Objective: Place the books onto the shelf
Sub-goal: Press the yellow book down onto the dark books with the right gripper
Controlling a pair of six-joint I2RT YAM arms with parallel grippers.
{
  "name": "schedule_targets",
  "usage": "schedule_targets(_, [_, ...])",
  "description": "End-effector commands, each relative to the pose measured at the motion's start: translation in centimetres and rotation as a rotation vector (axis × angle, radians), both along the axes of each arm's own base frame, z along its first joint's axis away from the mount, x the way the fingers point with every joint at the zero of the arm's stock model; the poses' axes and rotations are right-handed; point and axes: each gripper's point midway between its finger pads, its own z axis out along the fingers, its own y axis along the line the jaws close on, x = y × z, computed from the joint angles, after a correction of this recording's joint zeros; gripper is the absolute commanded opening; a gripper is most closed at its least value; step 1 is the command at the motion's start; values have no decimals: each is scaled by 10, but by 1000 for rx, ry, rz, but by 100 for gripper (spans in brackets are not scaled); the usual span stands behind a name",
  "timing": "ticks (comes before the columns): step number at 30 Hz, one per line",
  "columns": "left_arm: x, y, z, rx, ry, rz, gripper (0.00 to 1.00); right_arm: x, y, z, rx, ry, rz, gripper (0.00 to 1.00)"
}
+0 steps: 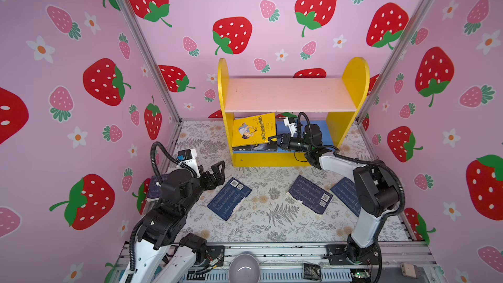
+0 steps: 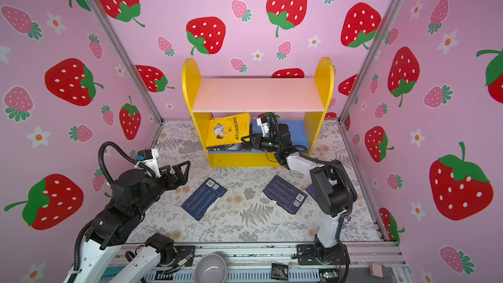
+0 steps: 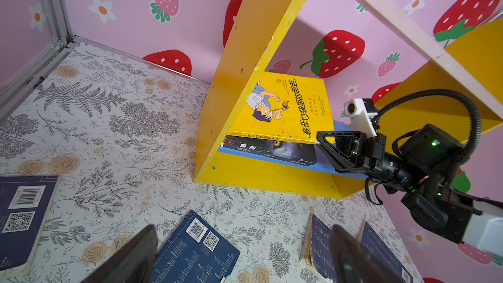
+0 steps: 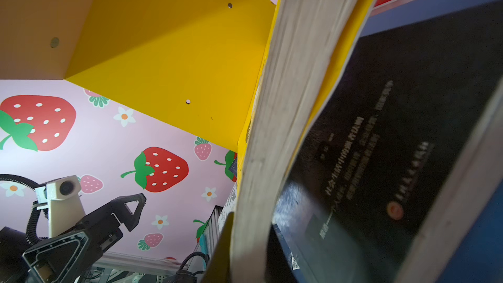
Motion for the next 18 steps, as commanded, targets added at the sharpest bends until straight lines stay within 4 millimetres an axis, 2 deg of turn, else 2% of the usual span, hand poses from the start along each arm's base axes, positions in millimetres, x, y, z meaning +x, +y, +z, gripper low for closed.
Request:
schedule_targets(1, [1,4,-1,8,-2,24,99,-15,3,18,24,-56,43,0])
schedule_targets(8, [1,4,-3,6,-1,25,99,-19,1,24,39,-62,49,0])
schedule_targets(18, [2,3,-5,2,7,21,99,-16,-4,29,46,-72,30,0])
